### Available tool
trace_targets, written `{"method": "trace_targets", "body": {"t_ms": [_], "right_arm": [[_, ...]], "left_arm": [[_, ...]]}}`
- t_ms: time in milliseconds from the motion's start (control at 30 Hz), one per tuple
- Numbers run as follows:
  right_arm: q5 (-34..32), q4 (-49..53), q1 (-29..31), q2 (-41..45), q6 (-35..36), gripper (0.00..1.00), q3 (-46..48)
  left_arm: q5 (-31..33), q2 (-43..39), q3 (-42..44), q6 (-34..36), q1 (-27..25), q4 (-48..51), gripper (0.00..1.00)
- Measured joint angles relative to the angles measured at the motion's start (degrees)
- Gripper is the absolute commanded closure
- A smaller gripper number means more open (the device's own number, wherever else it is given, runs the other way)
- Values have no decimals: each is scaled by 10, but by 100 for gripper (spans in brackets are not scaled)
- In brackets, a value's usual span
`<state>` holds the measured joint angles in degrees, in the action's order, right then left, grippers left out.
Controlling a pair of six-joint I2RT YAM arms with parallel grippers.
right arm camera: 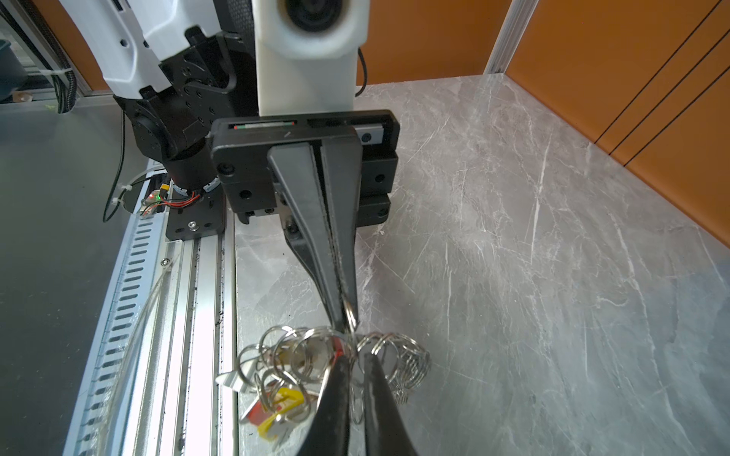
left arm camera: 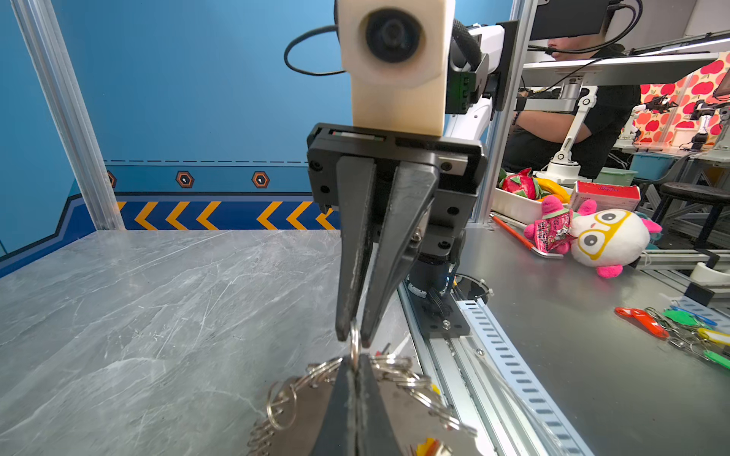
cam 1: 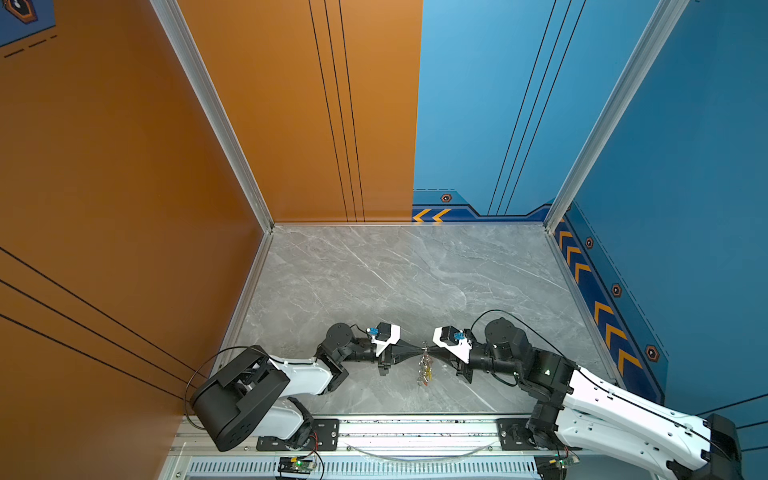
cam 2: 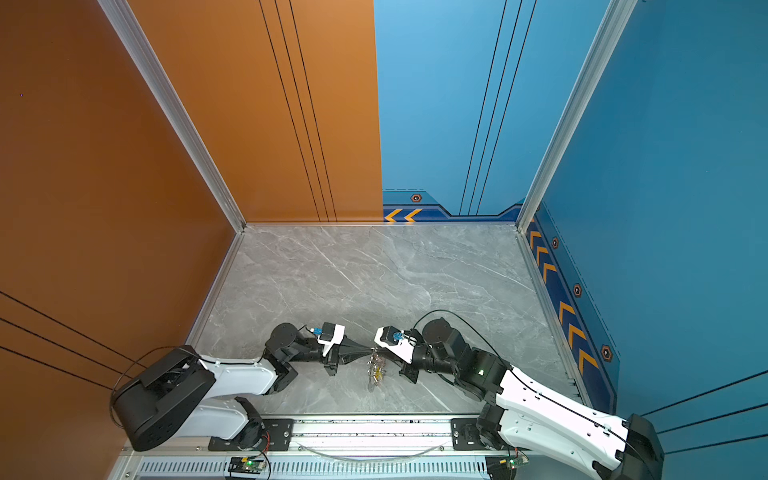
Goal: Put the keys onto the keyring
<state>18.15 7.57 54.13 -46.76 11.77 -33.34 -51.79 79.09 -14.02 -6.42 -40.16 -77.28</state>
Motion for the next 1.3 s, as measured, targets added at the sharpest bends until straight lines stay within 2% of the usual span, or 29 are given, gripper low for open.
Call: {"method": "trace_targets", "body": {"t_ms": [400,667,967,1200,1300], "right_arm": [[5,7,3,-19,4,93,-10],[5,10,11,-31,7,87,-12],[-6,24,17,-34,17,100,-22],[-60,84,38,-59,29,100,-67],[-93,135,45,-79,37,100,-102]], "left_arm": [[-16,12,0,-1,4,-2,100],[-25,23,-5,-5,3,-2,100],[-29,24,-7,-5,3,-3,100],[-6,21,-7,-1,11,0,83],[23,-19,-10,31,11,72,79]]}}
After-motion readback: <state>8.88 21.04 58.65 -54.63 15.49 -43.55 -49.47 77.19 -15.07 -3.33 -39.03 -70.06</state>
